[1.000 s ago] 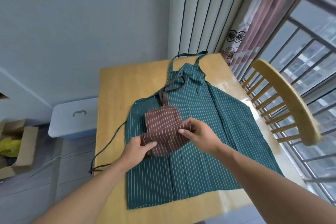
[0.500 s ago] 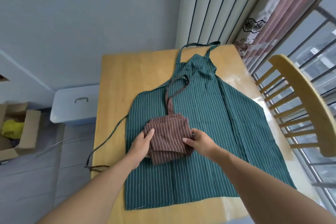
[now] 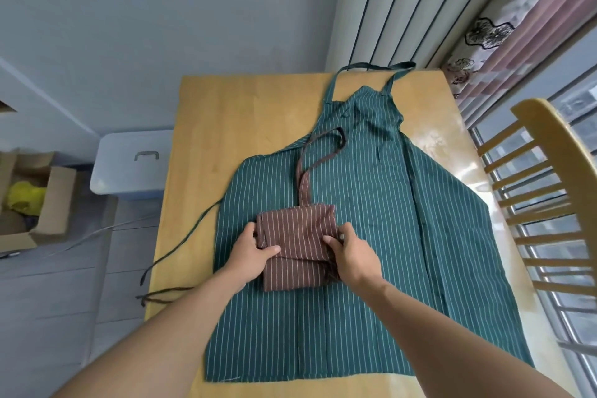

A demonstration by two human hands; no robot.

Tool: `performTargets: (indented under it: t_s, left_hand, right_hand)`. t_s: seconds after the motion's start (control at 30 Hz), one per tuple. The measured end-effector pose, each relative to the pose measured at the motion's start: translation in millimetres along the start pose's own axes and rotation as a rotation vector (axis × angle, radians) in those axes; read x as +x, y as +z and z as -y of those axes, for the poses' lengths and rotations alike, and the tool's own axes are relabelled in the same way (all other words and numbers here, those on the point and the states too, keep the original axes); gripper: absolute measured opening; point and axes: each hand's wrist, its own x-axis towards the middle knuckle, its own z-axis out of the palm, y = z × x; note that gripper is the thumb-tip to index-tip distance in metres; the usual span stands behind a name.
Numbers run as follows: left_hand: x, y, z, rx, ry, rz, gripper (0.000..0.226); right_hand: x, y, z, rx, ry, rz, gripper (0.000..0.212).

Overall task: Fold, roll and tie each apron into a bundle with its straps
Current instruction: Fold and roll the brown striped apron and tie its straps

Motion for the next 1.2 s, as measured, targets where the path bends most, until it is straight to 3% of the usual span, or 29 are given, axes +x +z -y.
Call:
performTargets:
  t_s: [0.3,0.33,0.4,0.47,0.5,0.57,0.63,0.73,0.87,0.97,1.1,1.2]
  left_hand:
    - [8,6,4,0.163,-0.012,-0.154,0.05]
    - [5,7,1,0.236,-0.001,-0.201,0.056]
    - [-4,4,-1,0.431,0.14,-0.399,0.071]
    - [-12,1,-1,0.553,0.467,-0.544,0.067]
    - [-15,1,1,0.637,0.625,-0.507,0.062]
    - [-23,4,6,0.845,0.721,-0.205,0.077]
    - [-26,6,18,1.086,0.604,0.092,0.104]
    - [-23,6,34,1.241,0.513,0.188,0.119]
    - [-23,5,29,1.236,0.506,0.178,0.103]
    - [-22,-1,29,1.099,0.52,0.209,0.092]
    - [-21,-13,21,0.822,0.499,0.199,0.062]
    - [-12,-22,15,0.567,0.343,0.122,0.043]
  right_hand:
    - [14,-6,-1,-0.05,0.107,0.057,0.037]
    - [12,-7,-2,-0.077,0.06,-0.001,0.038]
    - [6,-8,-5,-0.203,-0.206,-0.19,0.041]
    - [-3,-6,-6,-0.383,-0.563,-0.189,0.056]
    - [-7,-2,-6,-0.468,-0.704,-0.115,0.066]
    - [-12,10,-9,-0.617,-0.818,0.052,0.084]
    - [-13,22,-14,-0.699,-0.775,0.19,0.091]
    - [-15,27,-23,-0.749,-0.746,0.261,0.087]
    - [-13,22,-23,-0.692,-0.758,0.245,0.087]
    - [-11,18,-28,-0.539,-0.669,0.197,0.086]
    - [-12,8,-32,-0.281,-0.59,0.069,0.06]
    - [-5,-10,-13,-0.081,-0.415,0.062,0.03]
